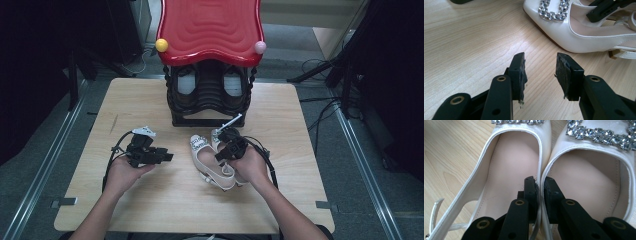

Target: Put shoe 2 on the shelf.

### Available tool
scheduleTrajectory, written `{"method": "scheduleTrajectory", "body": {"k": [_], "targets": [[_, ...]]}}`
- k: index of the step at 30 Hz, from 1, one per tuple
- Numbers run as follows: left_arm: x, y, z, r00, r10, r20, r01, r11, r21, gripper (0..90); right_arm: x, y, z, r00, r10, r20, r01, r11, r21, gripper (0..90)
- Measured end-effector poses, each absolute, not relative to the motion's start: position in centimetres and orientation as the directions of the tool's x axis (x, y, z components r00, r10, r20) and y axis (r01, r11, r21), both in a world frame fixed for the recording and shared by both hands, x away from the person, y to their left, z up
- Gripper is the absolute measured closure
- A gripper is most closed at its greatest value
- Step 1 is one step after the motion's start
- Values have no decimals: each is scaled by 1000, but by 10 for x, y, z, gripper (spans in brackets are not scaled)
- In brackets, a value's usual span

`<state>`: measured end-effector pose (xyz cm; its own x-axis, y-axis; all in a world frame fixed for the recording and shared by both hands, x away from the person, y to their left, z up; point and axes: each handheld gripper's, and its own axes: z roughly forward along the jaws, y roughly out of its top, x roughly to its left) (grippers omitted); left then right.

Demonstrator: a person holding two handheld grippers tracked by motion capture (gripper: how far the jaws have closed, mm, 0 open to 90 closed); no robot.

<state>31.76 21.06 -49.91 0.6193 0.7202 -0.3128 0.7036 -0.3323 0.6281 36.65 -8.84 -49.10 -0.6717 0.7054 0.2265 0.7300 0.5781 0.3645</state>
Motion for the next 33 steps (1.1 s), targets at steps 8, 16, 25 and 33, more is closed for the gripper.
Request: {"method": "scheduleTrajectory", "body": {"k": [8,16,25,33], "targets": [[319,215,-499,612,720,-328,711,-318,628,589,369,-89,-488,-665,710,234,739,578,347,856],[319,219,-498,607,722,-332,712,-309,631,523,371,-95,-477,-694,683,229,715,612,339,859],[321,226,-498,597,736,-319,713,-305,631,482,368,-99,-447,-767,601,226,639,678,365,857],[322,230,-498,578,756,-307,718,-292,632,485,377,-97,-409,-838,505,209,544,737,401,857]]}}
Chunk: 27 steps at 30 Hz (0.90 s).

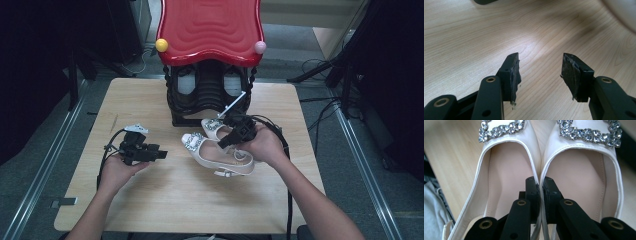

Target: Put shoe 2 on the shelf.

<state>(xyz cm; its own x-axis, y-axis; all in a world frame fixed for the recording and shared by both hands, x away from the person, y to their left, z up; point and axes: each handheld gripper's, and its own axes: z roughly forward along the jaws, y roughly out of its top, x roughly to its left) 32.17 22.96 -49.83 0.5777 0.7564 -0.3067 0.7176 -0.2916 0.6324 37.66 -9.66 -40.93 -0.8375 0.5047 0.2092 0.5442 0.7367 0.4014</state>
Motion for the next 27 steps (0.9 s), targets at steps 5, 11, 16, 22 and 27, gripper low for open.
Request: {"method": "scheduleTrajectory", "body": {"k": [5,11,16,22,27], "targets": [[321,232,-497,570,769,-290,711,-285,643,485,380,-87,-387,-895,411,174,445,789,423,855],[321,240,-495,557,778,-292,715,-270,645,485,381,-79,-358,-918,352,185,397,793,462,855],[322,242,-497,548,777,-309,723,-255,641,486,378,-76,-331,-928,321,189,372,779,505,854],[323,241,-498,547,778,-308,726,-257,638,486,377,-77,-297,-928,301,219,373,731,572,854],[323,239,-499,548,779,-305,725,-261,637,486,377,-83,-270,-930,290,227,367,683,631,854]]}}
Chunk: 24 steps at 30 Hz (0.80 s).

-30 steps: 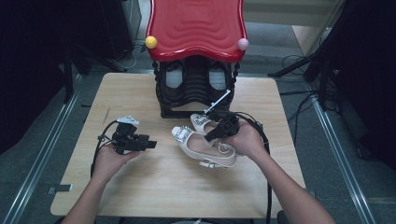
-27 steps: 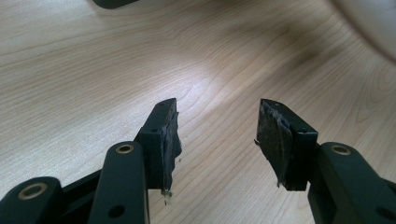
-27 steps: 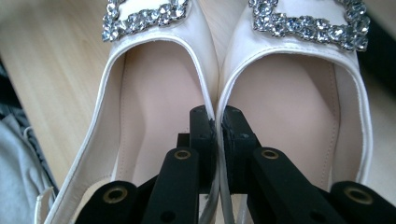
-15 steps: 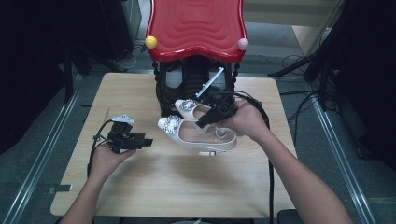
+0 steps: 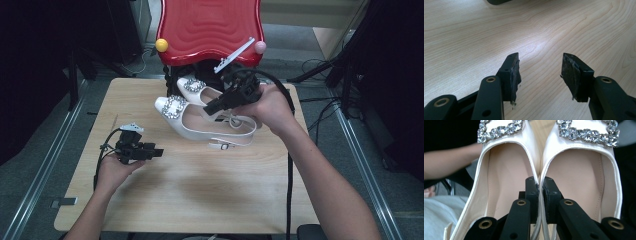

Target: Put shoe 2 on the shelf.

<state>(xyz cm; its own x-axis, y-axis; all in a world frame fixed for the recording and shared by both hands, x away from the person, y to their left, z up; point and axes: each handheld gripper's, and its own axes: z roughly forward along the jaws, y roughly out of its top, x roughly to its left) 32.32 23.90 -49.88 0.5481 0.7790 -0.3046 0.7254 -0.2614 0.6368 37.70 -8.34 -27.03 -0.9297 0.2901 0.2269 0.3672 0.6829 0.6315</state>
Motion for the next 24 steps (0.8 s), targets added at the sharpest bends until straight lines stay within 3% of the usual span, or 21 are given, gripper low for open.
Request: {"method": "scheduleTrajectory", "body": {"k": [8,24], "targets": [[324,239,-499,559,772,-301,724,-278,632,486,378,-95,-226,-925,296,238,373,590,716,855],[323,240,-499,557,775,-299,720,-271,639,484,424,-99,-163,-806,492,329,504,278,818,855]]}}
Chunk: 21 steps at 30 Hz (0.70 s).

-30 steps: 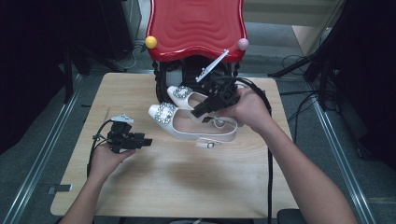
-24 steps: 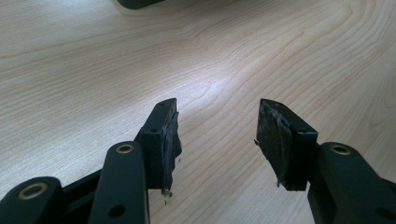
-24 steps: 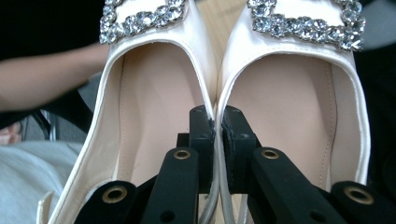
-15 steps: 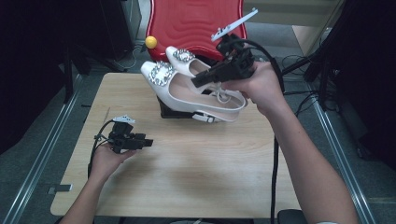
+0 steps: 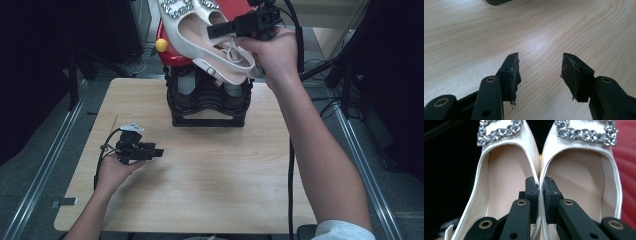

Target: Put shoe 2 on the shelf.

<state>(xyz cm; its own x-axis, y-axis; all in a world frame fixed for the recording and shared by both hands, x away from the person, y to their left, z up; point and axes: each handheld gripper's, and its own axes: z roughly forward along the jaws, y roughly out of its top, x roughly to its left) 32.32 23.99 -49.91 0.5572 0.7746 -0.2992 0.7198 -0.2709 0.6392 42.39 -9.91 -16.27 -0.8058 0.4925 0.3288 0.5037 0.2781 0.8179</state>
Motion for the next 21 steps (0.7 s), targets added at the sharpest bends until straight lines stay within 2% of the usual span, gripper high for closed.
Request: {"method": "scheduleTrajectory", "body": {"k": [12,21], "targets": [[324,239,-500,568,764,-305,719,-281,635,482,464,-103,-153,-664,594,455,556,-15,831,856],[322,237,-497,592,750,-295,692,-285,664,481,492,-98,-156,-556,672,490,587,-100,803,855]]}}
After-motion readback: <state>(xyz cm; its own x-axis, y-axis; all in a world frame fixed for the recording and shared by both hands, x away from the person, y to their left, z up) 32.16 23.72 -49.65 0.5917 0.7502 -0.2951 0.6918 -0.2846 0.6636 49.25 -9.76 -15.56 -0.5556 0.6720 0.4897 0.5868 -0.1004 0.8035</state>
